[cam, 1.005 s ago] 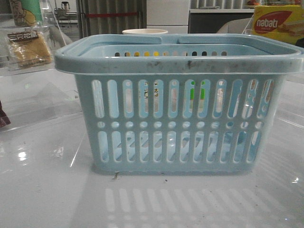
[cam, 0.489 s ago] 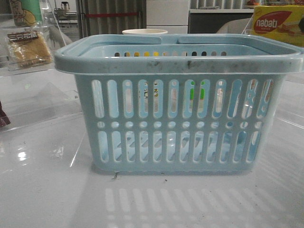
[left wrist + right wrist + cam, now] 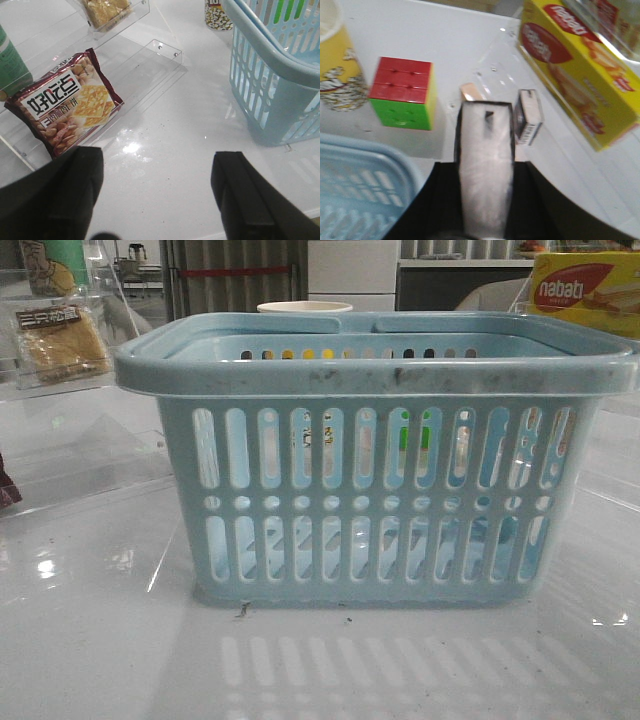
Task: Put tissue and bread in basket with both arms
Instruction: 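Carry the tissue pack over the basket with the right gripper and release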
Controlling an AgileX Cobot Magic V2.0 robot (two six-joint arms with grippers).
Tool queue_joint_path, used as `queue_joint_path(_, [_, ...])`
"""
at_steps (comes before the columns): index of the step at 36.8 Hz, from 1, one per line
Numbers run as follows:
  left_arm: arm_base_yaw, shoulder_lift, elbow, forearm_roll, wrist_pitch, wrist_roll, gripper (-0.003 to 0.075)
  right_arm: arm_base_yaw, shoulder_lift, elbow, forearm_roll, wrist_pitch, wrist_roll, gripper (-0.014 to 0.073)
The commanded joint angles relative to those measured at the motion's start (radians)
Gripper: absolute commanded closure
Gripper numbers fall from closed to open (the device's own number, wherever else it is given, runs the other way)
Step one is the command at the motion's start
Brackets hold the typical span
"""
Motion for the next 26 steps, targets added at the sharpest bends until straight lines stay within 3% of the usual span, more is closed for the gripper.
queue_joint_path(1, [-0.006, 0.013, -0.032, -0.007, -0.08, -0.011, 0.0213, 0.074, -0.07, -0.037, 0.06, -0.024, 0.0, 0.0452])
queue_joint_path(15, [-0.006, 0.013, -0.032, -0.007, -0.08, -0.011, 0.0213, 0.303, -0.009, -0.034, 0.154, 0.057, 0.0, 0.0452])
queue_joint_path(26, [-0.006, 0.013, -0.032, -0.007, -0.08, -0.011, 0.0213, 0.335, 0.119, -0.034, 0.255, 0.086, 0.0, 0.0434])
